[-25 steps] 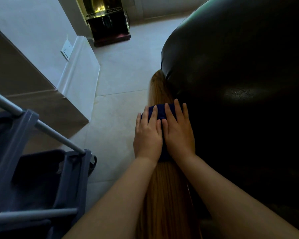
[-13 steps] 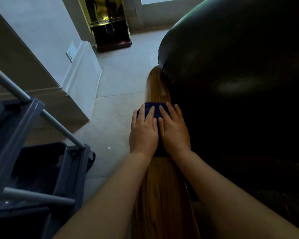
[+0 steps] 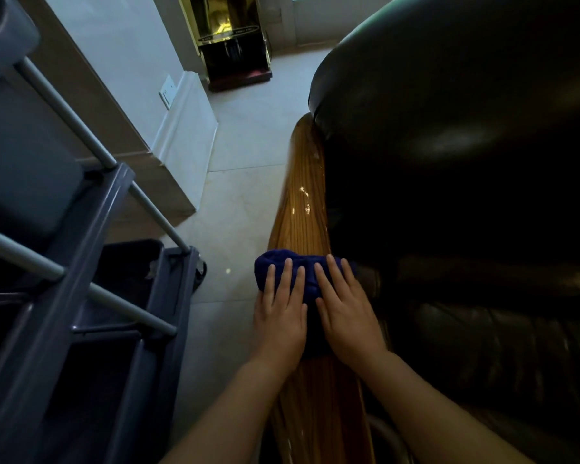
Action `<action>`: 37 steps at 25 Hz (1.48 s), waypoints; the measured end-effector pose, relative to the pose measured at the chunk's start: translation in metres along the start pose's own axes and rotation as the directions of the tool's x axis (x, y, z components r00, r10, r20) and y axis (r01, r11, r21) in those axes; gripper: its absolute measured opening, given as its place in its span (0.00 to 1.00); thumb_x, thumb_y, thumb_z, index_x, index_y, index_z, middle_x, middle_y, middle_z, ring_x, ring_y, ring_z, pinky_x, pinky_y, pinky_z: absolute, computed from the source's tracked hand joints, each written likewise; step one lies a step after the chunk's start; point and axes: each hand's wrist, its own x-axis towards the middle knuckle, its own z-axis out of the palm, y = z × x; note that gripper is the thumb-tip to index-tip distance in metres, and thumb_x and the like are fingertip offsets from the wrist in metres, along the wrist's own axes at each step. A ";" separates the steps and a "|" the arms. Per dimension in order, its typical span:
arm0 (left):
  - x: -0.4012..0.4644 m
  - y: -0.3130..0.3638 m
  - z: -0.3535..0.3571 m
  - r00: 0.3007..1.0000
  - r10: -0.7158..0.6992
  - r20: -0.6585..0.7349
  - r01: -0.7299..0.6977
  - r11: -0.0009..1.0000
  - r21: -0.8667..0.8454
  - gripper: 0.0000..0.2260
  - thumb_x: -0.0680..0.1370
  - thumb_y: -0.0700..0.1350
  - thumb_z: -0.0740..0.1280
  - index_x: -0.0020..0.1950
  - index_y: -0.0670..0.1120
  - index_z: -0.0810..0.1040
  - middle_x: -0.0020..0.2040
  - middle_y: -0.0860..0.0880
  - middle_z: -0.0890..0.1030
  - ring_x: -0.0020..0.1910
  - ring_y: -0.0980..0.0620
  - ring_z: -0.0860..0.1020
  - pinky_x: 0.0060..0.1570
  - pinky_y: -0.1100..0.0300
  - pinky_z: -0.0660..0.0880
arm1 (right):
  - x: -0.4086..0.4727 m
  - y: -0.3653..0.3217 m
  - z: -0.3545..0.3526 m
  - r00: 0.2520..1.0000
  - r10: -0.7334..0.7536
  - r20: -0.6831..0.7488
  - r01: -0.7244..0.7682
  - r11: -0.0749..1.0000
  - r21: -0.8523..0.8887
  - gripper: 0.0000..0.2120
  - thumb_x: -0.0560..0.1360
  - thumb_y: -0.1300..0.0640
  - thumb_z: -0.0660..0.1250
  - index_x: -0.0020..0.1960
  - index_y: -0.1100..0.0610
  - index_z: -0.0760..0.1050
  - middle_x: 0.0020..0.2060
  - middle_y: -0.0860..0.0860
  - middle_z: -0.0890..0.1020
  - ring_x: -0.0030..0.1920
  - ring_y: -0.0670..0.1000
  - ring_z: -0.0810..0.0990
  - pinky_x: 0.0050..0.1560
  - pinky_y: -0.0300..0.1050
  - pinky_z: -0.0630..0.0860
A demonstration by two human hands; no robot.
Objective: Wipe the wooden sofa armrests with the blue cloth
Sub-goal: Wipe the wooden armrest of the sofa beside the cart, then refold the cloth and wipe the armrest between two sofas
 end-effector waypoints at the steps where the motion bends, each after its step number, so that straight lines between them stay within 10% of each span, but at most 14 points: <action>1: -0.008 0.001 -0.003 0.999 0.010 0.032 -0.010 1.000 0.010 0.26 0.80 0.48 0.47 0.70 0.52 0.32 0.74 0.49 0.34 0.72 0.48 0.32 0.73 0.52 0.43 | -0.008 -0.001 -0.003 1.000 0.009 0.026 -0.010 1.000 0.008 0.26 0.80 0.50 0.48 0.72 0.47 0.37 0.73 0.45 0.38 0.73 0.48 0.33 0.72 0.50 0.38; 8: -0.023 -0.013 -0.037 0.998 0.061 -0.019 -0.063 0.991 -0.119 0.23 0.76 0.41 0.62 0.70 0.49 0.64 0.72 0.47 0.63 0.70 0.50 0.62 0.64 0.58 0.66 | -0.021 0.002 -0.032 0.990 -0.056 -0.131 0.049 0.997 -0.058 0.20 0.71 0.60 0.68 0.63 0.56 0.72 0.60 0.53 0.77 0.61 0.53 0.73 0.62 0.47 0.68; 24: -0.015 0.016 -0.148 0.999 -0.049 0.019 0.053 0.918 -0.394 0.10 0.72 0.42 0.68 0.52 0.49 0.81 0.52 0.48 0.82 0.51 0.49 0.78 0.54 0.51 0.76 | -0.027 -0.021 -0.149 0.998 0.000 0.063 -0.014 0.978 0.207 0.11 0.72 0.58 0.67 0.54 0.50 0.76 0.46 0.41 0.75 0.45 0.41 0.76 0.39 0.32 0.71; 37: -0.073 0.171 -0.394 0.950 0.306 -0.058 -0.300 0.852 -0.430 0.08 0.70 0.41 0.70 0.48 0.47 0.83 0.40 0.55 0.79 0.39 0.58 0.77 0.37 0.72 0.70 | -0.136 -0.082 -0.439 0.986 0.085 -0.143 -0.066 0.989 0.131 0.06 0.67 0.59 0.72 0.44 0.52 0.82 0.35 0.42 0.80 0.37 0.39 0.77 0.39 0.27 0.69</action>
